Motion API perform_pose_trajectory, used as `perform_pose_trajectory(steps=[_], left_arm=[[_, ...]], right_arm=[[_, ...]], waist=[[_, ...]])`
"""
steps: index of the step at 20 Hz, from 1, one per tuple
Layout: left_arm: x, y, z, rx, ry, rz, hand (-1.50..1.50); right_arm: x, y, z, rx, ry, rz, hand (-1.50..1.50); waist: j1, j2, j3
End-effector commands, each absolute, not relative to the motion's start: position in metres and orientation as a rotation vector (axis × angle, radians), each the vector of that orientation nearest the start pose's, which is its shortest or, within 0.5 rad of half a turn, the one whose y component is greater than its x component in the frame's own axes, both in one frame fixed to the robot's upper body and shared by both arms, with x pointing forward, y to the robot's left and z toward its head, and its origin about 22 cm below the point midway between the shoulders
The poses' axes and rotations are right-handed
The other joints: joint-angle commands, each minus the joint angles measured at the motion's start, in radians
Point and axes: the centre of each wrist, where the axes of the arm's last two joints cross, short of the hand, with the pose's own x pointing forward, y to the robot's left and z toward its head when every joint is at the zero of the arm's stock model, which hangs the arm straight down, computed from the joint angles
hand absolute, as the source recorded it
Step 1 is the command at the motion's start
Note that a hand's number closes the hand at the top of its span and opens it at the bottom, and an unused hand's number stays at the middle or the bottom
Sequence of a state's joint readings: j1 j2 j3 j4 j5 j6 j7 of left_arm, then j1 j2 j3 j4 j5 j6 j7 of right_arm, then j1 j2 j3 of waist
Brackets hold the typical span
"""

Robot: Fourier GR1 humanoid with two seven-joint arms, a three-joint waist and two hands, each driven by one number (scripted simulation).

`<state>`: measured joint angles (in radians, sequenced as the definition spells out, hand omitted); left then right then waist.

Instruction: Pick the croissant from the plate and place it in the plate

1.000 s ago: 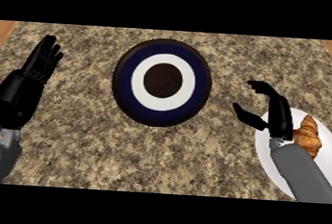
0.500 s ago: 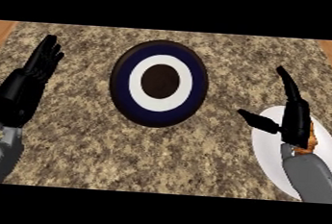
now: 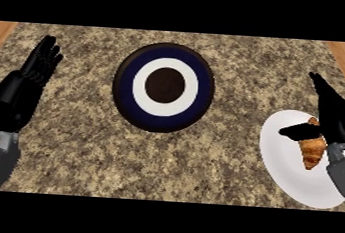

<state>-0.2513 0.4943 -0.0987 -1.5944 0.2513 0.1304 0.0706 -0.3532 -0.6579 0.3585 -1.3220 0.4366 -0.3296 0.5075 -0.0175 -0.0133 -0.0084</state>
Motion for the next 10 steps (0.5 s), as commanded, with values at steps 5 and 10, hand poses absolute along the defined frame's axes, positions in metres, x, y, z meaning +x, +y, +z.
perform_pose_trajectory(steps=[5, 10], left_arm=[[0.287, 0.279, 0.099, 0.140, -1.745, -0.240, 0.00], [0.303, 0.285, 0.108, 0.147, -1.759, -0.233, 0.00]], right_arm=[[0.317, -0.278, 0.108, -1.016, -0.696, 0.808, -1.50], [0.316, -0.263, 0.124, -1.013, -0.630, 0.788, -1.50]], waist=[[0.017, 0.005, 0.005], [0.014, 0.012, 0.008]])
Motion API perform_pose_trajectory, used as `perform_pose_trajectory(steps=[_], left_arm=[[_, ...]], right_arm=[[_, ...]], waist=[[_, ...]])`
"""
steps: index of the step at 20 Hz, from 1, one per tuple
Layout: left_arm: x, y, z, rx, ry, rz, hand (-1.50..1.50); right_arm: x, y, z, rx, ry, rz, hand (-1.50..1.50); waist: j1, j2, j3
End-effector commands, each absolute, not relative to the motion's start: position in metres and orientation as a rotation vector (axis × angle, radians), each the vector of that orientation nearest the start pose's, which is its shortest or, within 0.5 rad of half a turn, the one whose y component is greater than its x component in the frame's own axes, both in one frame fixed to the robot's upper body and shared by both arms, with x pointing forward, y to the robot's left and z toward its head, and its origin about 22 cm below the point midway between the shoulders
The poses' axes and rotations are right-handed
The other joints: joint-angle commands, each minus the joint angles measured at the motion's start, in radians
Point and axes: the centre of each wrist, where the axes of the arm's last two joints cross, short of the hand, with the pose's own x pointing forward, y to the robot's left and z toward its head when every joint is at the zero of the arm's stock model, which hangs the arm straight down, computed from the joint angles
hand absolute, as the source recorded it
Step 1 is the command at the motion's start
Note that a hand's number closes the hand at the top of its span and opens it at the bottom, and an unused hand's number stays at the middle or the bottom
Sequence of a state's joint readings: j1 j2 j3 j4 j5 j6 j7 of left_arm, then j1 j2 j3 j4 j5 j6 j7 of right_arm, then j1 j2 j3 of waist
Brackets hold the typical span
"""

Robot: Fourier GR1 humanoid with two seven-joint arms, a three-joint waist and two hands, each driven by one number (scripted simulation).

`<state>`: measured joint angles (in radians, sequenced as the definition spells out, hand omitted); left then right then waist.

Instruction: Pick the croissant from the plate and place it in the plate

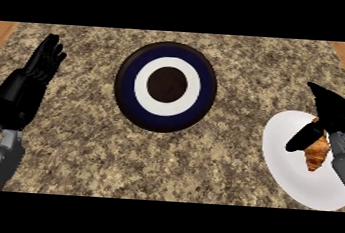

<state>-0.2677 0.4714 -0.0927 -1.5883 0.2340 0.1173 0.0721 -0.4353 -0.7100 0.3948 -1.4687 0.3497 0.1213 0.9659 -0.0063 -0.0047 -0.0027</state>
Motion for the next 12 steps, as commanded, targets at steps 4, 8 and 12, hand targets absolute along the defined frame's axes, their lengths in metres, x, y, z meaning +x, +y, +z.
perform_pose_trajectory(steps=[4, 8, 12], left_arm=[[0.298, 0.268, 0.109, 0.153, -1.733, -0.245, 0.00], [0.304, 0.280, 0.100, 0.146, -1.749, -0.249, 0.00], [0.292, 0.275, 0.103, 0.135, -1.756, -0.243, 0.00]], right_arm=[[0.310, -0.278, 0.109, -1.063, -0.583, 0.802, -1.50], [0.321, -0.284, 0.099, -1.109, -0.474, 0.781, -1.50], [0.325, -0.287, 0.083, -1.084, -0.416, 0.766, -1.50]], waist=[[0.004, 0.004, 0.003], [0.004, 0.006, 0.002], [0.010, 0.005, 0.003]])
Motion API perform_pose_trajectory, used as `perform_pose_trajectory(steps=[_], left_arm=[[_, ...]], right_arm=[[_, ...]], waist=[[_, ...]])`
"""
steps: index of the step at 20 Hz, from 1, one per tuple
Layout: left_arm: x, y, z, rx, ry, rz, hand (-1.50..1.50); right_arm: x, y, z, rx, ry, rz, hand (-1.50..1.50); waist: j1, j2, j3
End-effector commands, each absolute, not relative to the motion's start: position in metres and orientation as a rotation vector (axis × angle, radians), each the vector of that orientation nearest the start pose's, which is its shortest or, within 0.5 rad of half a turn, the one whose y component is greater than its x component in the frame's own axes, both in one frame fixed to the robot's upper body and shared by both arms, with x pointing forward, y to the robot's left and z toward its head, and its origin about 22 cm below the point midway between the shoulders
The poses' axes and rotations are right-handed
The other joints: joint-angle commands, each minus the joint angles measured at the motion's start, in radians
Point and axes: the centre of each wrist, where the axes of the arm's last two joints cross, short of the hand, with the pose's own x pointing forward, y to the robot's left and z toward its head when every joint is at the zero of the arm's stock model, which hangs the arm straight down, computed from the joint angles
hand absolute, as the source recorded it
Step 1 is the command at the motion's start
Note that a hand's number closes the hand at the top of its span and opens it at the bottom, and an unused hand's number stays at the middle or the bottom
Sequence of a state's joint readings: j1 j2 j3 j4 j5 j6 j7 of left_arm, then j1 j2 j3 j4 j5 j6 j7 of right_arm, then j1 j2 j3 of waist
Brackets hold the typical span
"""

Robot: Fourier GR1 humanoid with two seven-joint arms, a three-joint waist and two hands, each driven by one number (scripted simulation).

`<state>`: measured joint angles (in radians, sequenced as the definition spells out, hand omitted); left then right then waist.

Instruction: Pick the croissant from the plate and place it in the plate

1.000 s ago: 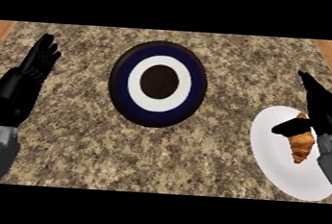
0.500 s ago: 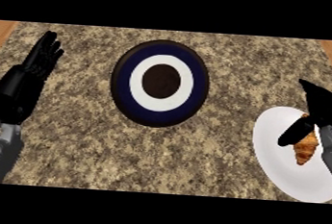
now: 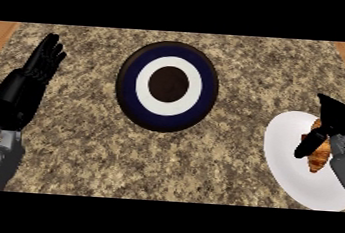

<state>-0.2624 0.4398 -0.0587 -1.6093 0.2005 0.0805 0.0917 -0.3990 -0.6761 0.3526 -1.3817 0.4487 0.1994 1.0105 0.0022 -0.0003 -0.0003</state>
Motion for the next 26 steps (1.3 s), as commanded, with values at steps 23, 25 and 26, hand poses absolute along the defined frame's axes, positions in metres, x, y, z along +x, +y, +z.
perform_pose_trajectory(steps=[23, 25, 26], left_arm=[[0.298, 0.283, 0.110, 0.143, -1.752, -0.238, 0.00], [0.299, 0.284, 0.104, 0.131, -1.740, -0.240, 0.00], [0.305, 0.287, 0.107, 0.146, -1.736, -0.240, 0.00]], right_arm=[[0.331, -0.331, 0.042, -1.080, -0.509, 0.783, 1.50], [0.316, -0.341, 0.013, -1.206, -0.540, 0.818, 1.50], [0.330, -0.319, 0.029, -1.239, -0.552, 0.806, 1.50]], waist=[[0.004, 0.000, 0.001], [0.005, 0.002, 0.001], [0.003, 0.002, 0.001]])
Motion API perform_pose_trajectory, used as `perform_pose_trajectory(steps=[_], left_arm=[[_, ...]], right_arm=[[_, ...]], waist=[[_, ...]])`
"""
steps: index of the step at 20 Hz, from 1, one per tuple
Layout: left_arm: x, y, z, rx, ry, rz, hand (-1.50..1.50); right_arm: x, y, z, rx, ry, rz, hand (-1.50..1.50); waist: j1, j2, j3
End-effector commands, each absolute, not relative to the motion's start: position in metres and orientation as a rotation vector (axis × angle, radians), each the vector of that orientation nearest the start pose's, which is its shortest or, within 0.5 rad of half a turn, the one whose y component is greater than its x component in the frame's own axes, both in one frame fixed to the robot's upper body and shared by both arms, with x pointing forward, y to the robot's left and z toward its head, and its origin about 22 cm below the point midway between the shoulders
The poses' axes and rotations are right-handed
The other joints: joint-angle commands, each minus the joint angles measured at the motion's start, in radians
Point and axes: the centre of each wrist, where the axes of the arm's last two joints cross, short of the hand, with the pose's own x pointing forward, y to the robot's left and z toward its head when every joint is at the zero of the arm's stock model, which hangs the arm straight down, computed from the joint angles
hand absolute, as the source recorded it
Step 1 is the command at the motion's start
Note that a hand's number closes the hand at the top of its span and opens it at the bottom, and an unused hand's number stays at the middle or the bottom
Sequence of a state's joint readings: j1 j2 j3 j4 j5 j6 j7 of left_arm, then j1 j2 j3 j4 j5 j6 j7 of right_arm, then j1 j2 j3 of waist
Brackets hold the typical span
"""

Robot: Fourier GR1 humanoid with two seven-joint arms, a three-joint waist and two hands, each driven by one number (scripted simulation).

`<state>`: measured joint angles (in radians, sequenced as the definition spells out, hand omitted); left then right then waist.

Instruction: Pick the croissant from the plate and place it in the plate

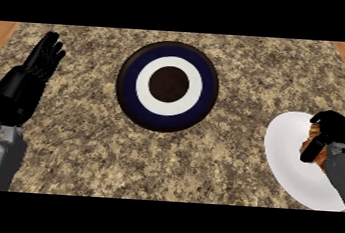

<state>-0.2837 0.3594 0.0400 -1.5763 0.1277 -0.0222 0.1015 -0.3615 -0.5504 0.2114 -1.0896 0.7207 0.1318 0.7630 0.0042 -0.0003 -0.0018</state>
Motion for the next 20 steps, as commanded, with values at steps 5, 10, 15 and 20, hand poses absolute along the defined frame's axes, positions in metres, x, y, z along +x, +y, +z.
perform_pose_trajectory(steps=[5, 10, 15, 20], left_arm=[[0.287, 0.303, 0.088, 0.203, -1.709, -0.197, 0.00], [0.287, 0.309, 0.094, 0.224, -1.699, -0.162, 0.00], [0.288, 0.308, 0.094, 0.235, -1.710, -0.166, 0.00], [0.288, 0.301, 0.099, 0.196, -1.726, -0.186, 0.00]], right_arm=[[0.247, -0.259, -0.035, -1.166, -0.493, 0.500, 1.50], [0.190, -0.221, -0.056, -1.216, -0.525, 0.351, 1.50], [0.153, -0.183, -0.036, -1.325, -0.696, 0.281, 1.50], [0.135, -0.134, 0.014, -1.366, -0.960, 0.201, 1.50]], waist=[[-0.071, -0.023, 0.000], [-0.109, -0.031, -0.002], [-0.098, -0.024, -0.004], [-0.069, -0.020, -0.003]])
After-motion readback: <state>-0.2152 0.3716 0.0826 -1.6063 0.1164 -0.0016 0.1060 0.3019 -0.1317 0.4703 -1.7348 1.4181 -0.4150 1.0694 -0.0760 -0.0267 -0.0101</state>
